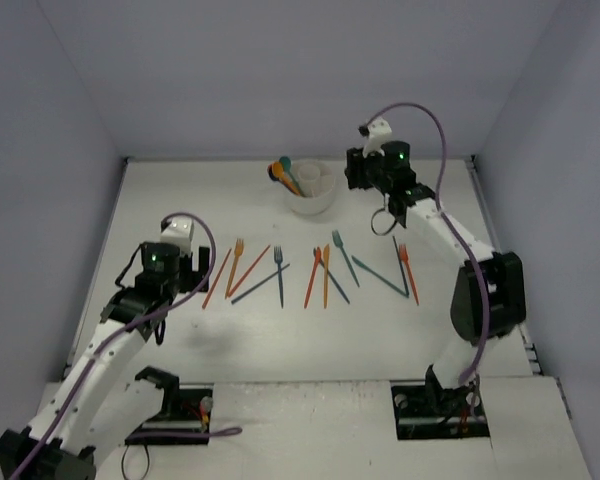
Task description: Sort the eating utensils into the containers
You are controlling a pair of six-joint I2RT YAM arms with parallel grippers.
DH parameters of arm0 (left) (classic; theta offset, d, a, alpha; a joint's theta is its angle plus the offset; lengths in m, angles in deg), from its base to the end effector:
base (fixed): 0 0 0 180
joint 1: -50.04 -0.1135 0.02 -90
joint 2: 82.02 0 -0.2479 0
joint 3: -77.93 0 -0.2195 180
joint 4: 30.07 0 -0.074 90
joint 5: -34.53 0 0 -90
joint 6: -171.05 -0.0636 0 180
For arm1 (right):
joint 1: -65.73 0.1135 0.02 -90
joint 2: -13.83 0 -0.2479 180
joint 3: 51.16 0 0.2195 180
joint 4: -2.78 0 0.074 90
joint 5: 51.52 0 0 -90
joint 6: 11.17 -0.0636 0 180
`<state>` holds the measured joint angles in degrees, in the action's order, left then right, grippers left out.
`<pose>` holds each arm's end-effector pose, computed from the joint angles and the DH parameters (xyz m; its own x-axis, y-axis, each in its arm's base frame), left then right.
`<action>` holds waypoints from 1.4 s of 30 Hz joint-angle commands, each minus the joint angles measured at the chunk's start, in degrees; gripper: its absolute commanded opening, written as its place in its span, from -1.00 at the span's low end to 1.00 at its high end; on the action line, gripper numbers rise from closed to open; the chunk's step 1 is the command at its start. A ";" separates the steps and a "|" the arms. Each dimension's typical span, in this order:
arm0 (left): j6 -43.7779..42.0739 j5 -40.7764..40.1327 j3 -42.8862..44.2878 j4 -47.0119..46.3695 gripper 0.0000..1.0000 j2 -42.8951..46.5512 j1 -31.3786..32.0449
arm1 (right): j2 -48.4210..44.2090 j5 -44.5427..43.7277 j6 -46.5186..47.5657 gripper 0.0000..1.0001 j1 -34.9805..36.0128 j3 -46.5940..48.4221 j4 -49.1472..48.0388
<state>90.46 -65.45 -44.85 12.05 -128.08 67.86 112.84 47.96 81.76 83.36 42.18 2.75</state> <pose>0.1752 -0.0447 0.2642 -0.5093 -0.0054 -0.8606 0.0777 0.9956 -0.0522 0.3907 0.1352 0.3232 -0.0703 -0.0752 -0.9947 -0.4591 0.8877 -0.0347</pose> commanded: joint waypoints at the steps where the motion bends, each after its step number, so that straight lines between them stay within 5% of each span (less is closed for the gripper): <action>1: -0.31 -0.98 2.84 -1.23 0.65 -0.76 -0.16 | -9.54 -11.03 -6.20 0.02 -3.91 -8.69 12.60; 12: 0.06 0.10 3.55 -0.81 0.65 -2.19 -0.25 | -17.67 -10.01 -14.86 -0.03 -16.36 -22.93 25.78; 42: -0.18 0.75 3.28 -1.20 0.65 -0.79 -0.16 | -1.58 -9.31 -14.33 -0.41 -17.37 -22.62 26.33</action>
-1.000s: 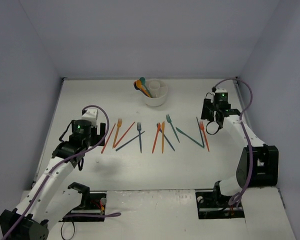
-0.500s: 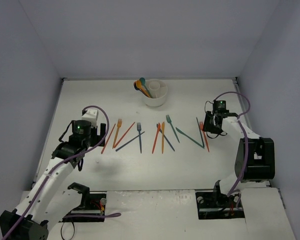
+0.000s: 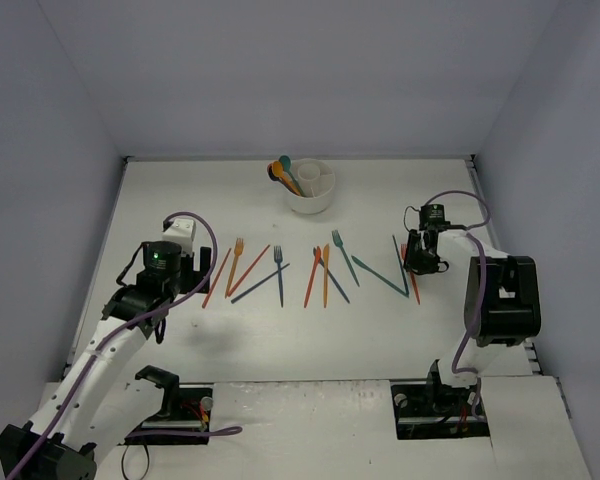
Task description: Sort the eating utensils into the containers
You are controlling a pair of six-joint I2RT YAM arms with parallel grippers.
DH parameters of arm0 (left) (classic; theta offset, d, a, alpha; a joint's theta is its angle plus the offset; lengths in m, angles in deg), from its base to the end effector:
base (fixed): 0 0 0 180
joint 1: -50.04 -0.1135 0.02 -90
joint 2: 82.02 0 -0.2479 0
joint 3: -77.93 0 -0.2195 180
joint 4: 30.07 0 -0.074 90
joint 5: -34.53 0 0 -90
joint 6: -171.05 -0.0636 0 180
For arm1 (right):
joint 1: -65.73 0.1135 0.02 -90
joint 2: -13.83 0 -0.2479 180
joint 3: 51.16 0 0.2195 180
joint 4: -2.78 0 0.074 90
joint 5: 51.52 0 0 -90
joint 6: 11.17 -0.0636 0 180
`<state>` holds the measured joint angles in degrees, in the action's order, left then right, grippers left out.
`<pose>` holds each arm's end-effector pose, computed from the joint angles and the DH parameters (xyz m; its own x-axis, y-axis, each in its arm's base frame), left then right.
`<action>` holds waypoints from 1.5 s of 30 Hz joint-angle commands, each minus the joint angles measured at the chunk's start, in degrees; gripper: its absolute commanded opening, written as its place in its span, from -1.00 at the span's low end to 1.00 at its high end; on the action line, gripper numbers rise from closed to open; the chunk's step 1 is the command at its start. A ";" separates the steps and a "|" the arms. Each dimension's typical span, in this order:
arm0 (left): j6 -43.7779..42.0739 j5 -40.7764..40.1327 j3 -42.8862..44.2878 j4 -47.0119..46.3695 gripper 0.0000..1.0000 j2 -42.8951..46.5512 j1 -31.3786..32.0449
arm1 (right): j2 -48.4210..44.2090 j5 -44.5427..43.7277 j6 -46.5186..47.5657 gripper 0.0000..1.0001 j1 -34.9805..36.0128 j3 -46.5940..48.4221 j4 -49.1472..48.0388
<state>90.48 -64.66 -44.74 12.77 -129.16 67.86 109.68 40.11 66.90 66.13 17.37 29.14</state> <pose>0.1769 -0.0462 0.2603 -0.5352 0.0022 -0.8447 0.0876 0.9947 -0.0530 0.3217 0.0041 0.1485 -0.7932 0.2011 -0.5748 0.1432 0.9790 0.1449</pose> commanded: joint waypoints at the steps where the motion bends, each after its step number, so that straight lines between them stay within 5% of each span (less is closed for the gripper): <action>1: -0.20 -0.04 3.18 -1.87 0.65 0.22 -0.16 | 2.05 -1.46 0.70 -0.46 -0.14 2.37 -0.17; 11: -0.37 -0.04 3.18 -1.84 0.65 -0.25 -0.16 | 4.38 -3.73 2.58 -1.00 -0.14 7.53 -0.48; 23: -0.48 -0.25 3.25 -1.86 0.65 -1.22 -0.16 | 1.05 1.41 6.66 -1.00 7.15 30.27 -6.12; 35: -0.63 -0.81 2.92 -2.28 0.65 -1.55 -0.16 | 6.04 4.05 -2.52 -1.00 15.25 32.77 -43.47; 45: -0.59 -1.58 2.77 -2.20 0.65 -1.60 -0.12 | 16.78 -1.34 -6.44 -1.00 20.17 35.90 -58.27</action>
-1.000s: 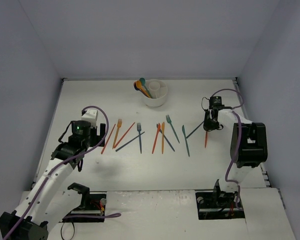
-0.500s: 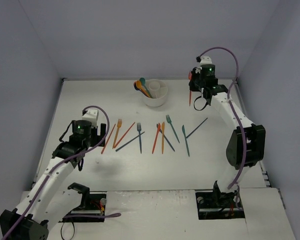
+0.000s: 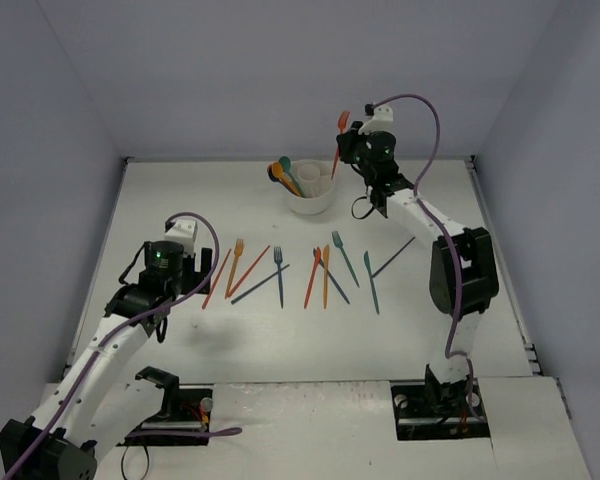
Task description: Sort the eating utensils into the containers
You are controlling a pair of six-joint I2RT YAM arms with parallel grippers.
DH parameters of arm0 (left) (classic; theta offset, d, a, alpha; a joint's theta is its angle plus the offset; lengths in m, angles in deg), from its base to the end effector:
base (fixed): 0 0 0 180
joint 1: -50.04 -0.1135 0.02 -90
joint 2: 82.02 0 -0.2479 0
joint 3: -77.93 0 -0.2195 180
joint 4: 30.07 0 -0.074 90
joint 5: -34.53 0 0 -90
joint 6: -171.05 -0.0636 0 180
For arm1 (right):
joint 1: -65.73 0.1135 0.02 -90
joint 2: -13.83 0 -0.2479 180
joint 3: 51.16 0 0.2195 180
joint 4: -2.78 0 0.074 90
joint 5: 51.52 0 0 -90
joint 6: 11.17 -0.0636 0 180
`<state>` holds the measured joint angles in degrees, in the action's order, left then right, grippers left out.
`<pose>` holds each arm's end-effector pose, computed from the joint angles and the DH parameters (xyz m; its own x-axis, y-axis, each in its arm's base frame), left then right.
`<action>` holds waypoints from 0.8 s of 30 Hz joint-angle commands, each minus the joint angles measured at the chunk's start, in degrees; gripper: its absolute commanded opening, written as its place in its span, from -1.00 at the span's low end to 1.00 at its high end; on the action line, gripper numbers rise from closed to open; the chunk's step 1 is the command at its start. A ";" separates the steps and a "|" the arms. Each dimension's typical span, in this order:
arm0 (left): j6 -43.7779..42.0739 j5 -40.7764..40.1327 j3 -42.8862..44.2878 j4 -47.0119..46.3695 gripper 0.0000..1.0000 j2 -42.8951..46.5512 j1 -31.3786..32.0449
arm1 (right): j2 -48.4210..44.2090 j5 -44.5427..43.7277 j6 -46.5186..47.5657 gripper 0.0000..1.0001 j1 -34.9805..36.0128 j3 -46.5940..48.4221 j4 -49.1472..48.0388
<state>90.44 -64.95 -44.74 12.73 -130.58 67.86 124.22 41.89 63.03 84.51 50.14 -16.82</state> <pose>0.1805 -0.0470 0.2563 -0.5537 0.0089 -0.8327 0.0827 0.9956 -0.0443 0.4327 0.1511 0.3363 0.0636 0.3087 -0.9490 -0.4095 0.8753 0.2573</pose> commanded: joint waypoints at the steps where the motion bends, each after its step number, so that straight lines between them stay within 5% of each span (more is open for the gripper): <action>1: -0.54 -1.33 2.74 -2.13 0.65 -0.15 -0.16 | 3.14 -3.75 -2.65 -1.00 2.37 3.24 -13.46; 24: -0.61 -0.71 2.65 -2.33 0.65 0.34 -0.16 | 6.06 -13.87 -3.71 -0.84 6.18 -7.20 -21.20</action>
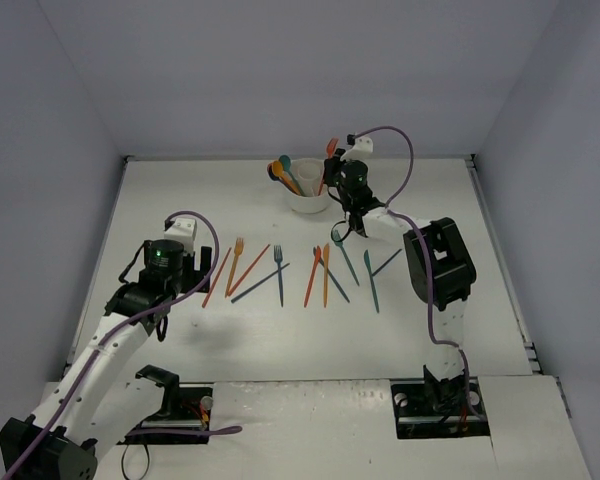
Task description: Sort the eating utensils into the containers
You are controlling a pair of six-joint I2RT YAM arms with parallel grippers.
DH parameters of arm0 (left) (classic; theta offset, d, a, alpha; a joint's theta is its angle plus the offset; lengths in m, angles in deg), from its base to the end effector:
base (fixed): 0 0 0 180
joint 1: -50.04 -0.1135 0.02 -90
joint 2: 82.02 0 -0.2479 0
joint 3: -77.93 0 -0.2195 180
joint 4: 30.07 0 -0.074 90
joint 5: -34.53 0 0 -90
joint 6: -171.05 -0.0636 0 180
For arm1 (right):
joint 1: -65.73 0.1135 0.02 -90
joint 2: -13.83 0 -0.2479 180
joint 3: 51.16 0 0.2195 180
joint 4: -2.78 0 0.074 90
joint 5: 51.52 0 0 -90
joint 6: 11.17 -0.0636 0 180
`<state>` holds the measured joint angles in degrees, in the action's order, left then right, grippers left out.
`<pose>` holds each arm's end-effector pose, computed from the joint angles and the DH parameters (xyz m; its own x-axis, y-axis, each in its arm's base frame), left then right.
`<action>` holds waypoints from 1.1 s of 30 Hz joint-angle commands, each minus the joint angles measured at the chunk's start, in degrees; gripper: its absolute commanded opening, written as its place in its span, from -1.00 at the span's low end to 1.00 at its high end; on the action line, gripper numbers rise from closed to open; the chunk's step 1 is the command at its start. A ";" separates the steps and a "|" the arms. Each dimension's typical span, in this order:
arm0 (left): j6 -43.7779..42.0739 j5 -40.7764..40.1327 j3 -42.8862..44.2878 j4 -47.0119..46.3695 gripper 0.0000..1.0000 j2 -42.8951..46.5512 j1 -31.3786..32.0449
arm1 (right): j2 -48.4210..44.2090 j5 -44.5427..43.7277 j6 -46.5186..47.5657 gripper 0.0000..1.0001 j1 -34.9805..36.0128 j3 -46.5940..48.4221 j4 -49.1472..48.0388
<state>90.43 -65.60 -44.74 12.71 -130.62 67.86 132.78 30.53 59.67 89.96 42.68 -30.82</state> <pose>0.1807 -0.0463 0.2563 -0.5524 0.0090 -0.8335 0.0735 0.9966 -0.0379 0.4361 0.1866 0.2575 0.0347 0.3721 -0.9276 -0.3103 0.8863 0.3439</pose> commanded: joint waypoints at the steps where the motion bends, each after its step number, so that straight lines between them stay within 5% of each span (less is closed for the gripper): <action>1: -0.60 -0.09 2.65 -2.26 0.65 0.46 -0.16 | -2.53 -2.53 -0.40 -0.81 0.78 0.08 -7.11; 6: -0.66 -0.04 2.65 -2.13 0.65 0.79 -0.07 | -3.14 -3.98 -0.15 -0.50 1.17 -0.11 -4.45; 16: -0.55 -0.02 2.61 -2.22 0.65 1.84 0.02 | -10.56 -7.83 2.04 -0.33 1.17 -2.14 5.64; 22: -0.42 0.20 2.60 -2.22 0.65 2.44 0.02 | -16.99 -7.67 7.16 -0.28 1.08 -2.31 25.03; 33: -0.16 0.90 2.65 -2.22 0.65 2.63 0.28 | -20.43 6.89 11.17 -0.28 1.25 -5.29 55.48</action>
<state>90.43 -65.34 -44.74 12.71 -128.48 67.89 114.51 31.26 69.14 90.64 38.46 11.83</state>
